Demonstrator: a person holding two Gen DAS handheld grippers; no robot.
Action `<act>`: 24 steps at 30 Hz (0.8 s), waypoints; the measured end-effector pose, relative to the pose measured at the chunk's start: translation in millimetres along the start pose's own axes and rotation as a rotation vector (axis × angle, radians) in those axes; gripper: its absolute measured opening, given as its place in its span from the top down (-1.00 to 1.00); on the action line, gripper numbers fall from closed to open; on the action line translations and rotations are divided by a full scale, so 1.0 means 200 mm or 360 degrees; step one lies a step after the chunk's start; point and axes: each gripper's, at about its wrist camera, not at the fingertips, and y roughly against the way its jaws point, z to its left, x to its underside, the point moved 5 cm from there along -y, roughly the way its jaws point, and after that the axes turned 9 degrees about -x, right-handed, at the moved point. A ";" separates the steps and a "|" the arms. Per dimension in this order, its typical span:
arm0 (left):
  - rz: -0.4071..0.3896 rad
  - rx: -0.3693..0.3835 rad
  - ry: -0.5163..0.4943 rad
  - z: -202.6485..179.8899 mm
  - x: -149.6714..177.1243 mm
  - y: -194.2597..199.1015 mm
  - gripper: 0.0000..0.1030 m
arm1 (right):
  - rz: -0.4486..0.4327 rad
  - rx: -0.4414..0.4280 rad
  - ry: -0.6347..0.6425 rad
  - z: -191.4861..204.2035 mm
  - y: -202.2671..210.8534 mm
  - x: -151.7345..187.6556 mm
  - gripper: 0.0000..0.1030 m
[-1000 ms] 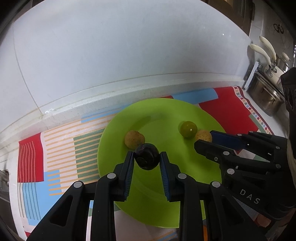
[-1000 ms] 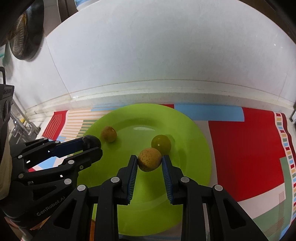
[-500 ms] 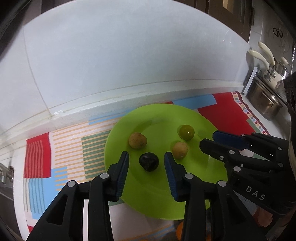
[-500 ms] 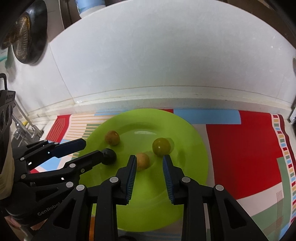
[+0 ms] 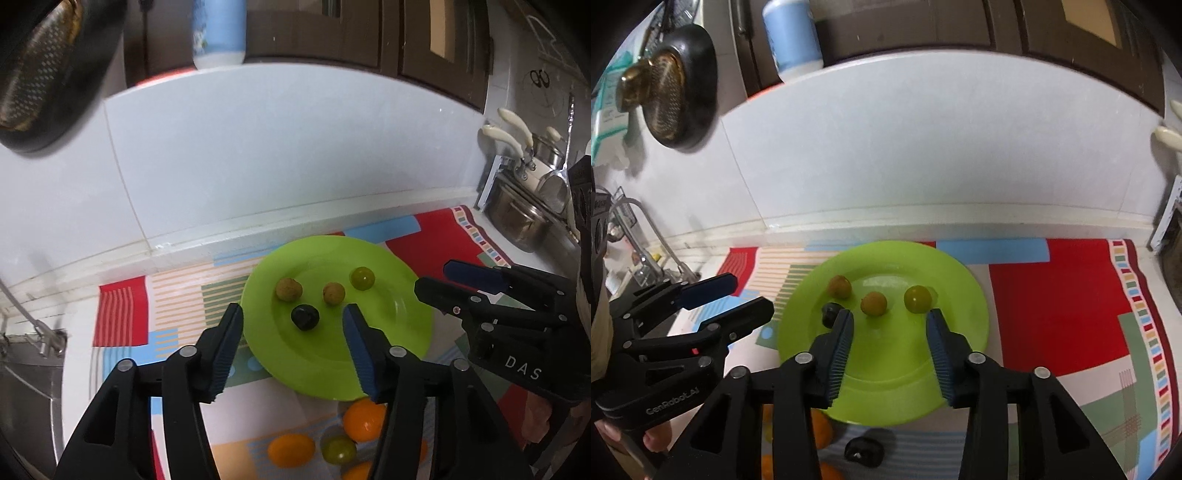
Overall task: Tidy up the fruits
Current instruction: 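Raise both grippers back from the plate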
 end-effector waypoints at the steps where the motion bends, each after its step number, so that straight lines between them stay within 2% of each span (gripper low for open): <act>1: -0.0013 0.0002 0.0002 0.00 0.00 0.03 -0.12 | -0.0011 -0.0001 0.0008 0.01 0.02 0.00 0.18; 6: -0.0066 -0.0010 0.0011 0.02 0.01 0.15 -0.23 | -0.0054 -0.0013 0.0033 0.07 0.13 0.00 0.18; 9: -0.0097 -0.0012 0.0020 0.02 0.02 0.22 -0.31 | -0.0084 -0.0015 0.0054 0.10 0.19 0.00 0.01; 15: -0.0143 -0.0034 0.0020 0.03 0.05 0.33 -0.41 | -0.0127 -0.0008 0.0107 0.17 0.31 0.02 0.01; 19: -0.0166 -0.0056 0.0013 0.04 0.09 0.40 -0.50 | -0.0151 0.0010 0.0144 0.20 0.37 0.04 -0.14; 24: -0.0176 -0.0049 0.0019 0.04 0.13 0.47 -0.54 | -0.0155 0.0011 0.0181 0.24 0.43 0.08 -0.14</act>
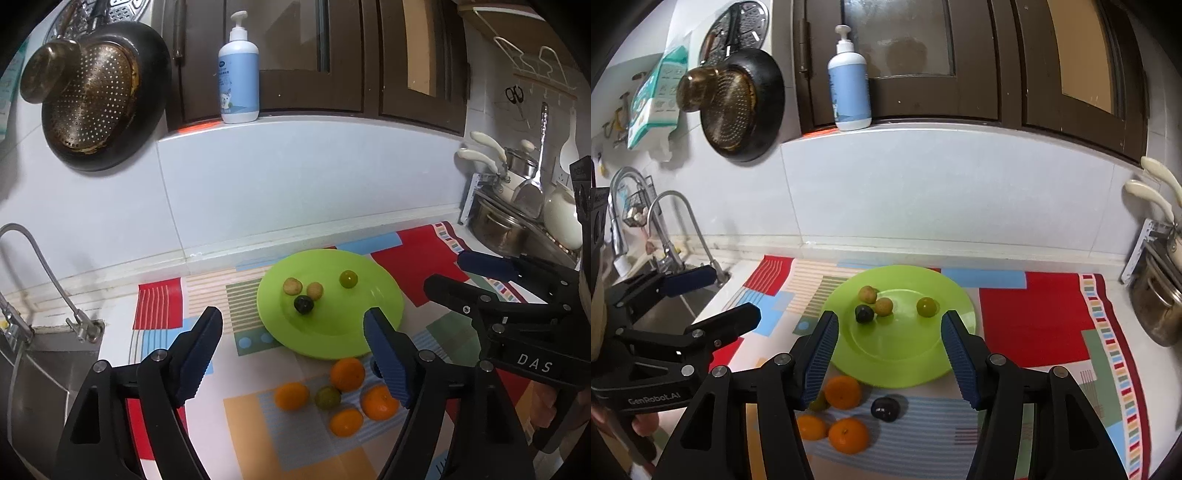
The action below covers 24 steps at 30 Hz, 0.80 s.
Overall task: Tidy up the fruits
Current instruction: 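Raise both grippers back from the plate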
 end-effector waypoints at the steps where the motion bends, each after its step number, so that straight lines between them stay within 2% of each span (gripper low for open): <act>1: 0.0000 0.0002 -0.0005 0.00 0.01 0.01 -0.56 | 0.0001 -0.0005 0.0001 0.01 0.01 0.00 -0.14; 17: -0.0082 -0.0047 -0.0116 -0.04 0.14 0.17 -0.60 | 0.0075 -0.0027 0.0117 0.09 0.12 0.16 -0.14; 24: -0.0091 -0.0009 -0.0169 -0.05 0.20 0.20 -0.60 | 0.0113 -0.0038 0.0233 0.16 0.14 0.21 -0.14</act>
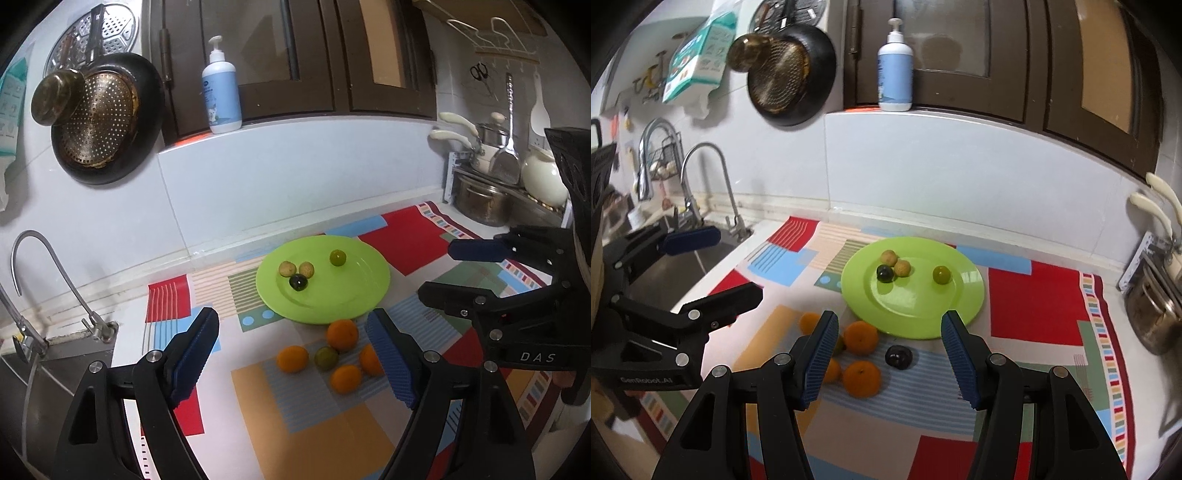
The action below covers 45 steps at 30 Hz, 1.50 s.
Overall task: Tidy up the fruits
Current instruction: 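Raise both grippers back from the plate, then lower both grippers toward the oranges on the cloth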
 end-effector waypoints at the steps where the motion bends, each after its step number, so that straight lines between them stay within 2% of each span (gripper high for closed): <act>1: 0.0003 0.0009 -0.0006 0.00 0.01 0.00 -0.60 | 0.0008 -0.0003 0.0020 0.01 0.00 0.01 -0.14; 8: 0.0005 0.0073 -0.0063 -0.05 0.07 -0.01 -0.60 | 0.0092 -0.0042 0.0108 0.05 -0.04 0.07 -0.14; 15: 0.0018 0.0121 -0.0229 -0.12 0.16 -0.06 -0.60 | 0.0202 -0.0063 0.0224 0.07 -0.12 0.15 -0.14; 24: 0.0092 0.0239 -0.0313 -0.18 0.24 -0.18 -0.59 | 0.0326 -0.0138 0.0294 0.09 -0.25 0.23 -0.14; 30: 0.0161 0.0300 -0.0367 -0.21 0.31 -0.27 -0.38 | 0.0425 -0.0181 0.0294 0.07 -0.36 0.30 -0.14; 34: 0.0216 0.0350 -0.0389 -0.23 0.35 -0.32 -0.16 | 0.0478 -0.0206 0.0310 0.07 -0.41 0.33 -0.14; 45: 0.0279 0.0468 -0.0457 -0.28 0.40 -0.41 0.03 | 0.0537 -0.0266 0.0346 0.05 -0.52 0.37 -0.11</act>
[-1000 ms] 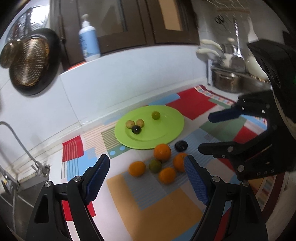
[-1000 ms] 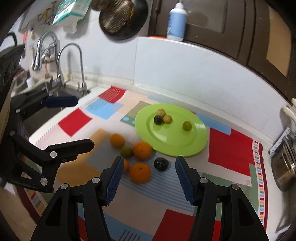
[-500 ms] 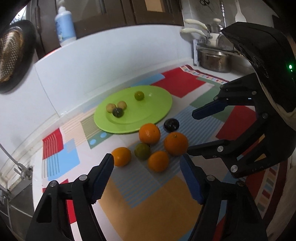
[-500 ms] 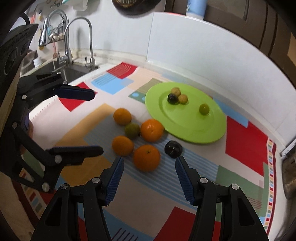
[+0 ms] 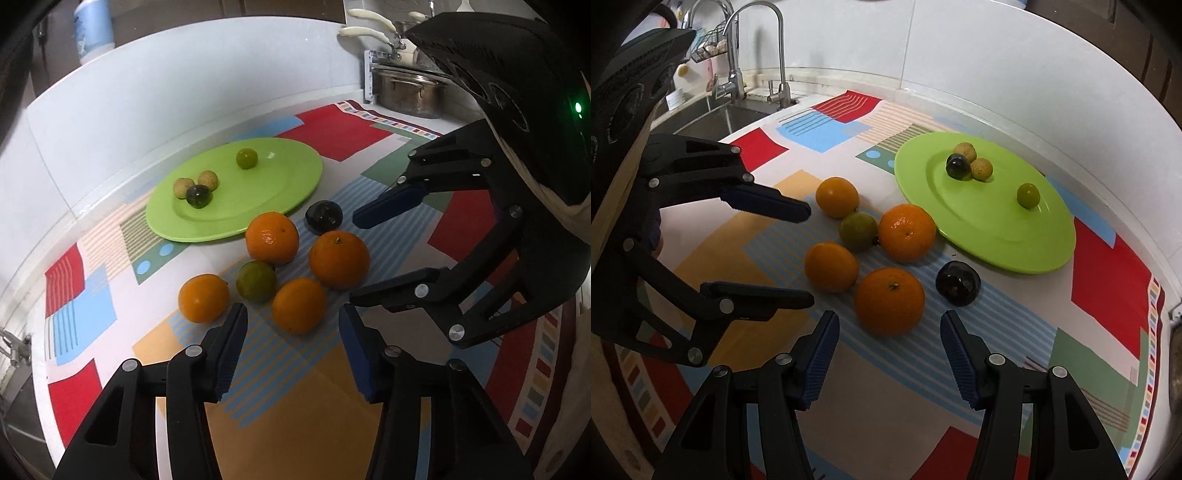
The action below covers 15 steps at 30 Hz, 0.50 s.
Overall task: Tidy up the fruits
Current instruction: 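Lower both grippers toward the oranges on the cloth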
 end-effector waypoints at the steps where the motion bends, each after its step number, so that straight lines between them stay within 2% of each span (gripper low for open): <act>1: 0.0003 0.0005 -0.0005 0.00 0.00 -0.01 0.06 | 0.0001 -0.0007 0.0000 0.00 -0.01 0.00 -0.09; 3: 0.0010 0.0010 -0.0005 0.00 0.00 -0.02 0.07 | 0.0010 -0.0019 -0.0002 -0.01 -0.02 0.00 -0.02; 8: 0.0037 0.0023 0.0040 0.01 0.00 -0.05 0.09 | 0.0028 -0.0057 -0.0036 -0.03 -0.06 0.00 -0.02; 15: 0.0041 0.0046 0.0120 0.02 -0.01 -0.07 0.22 | 0.0015 -0.0121 -0.0115 -0.06 -0.09 -0.01 0.06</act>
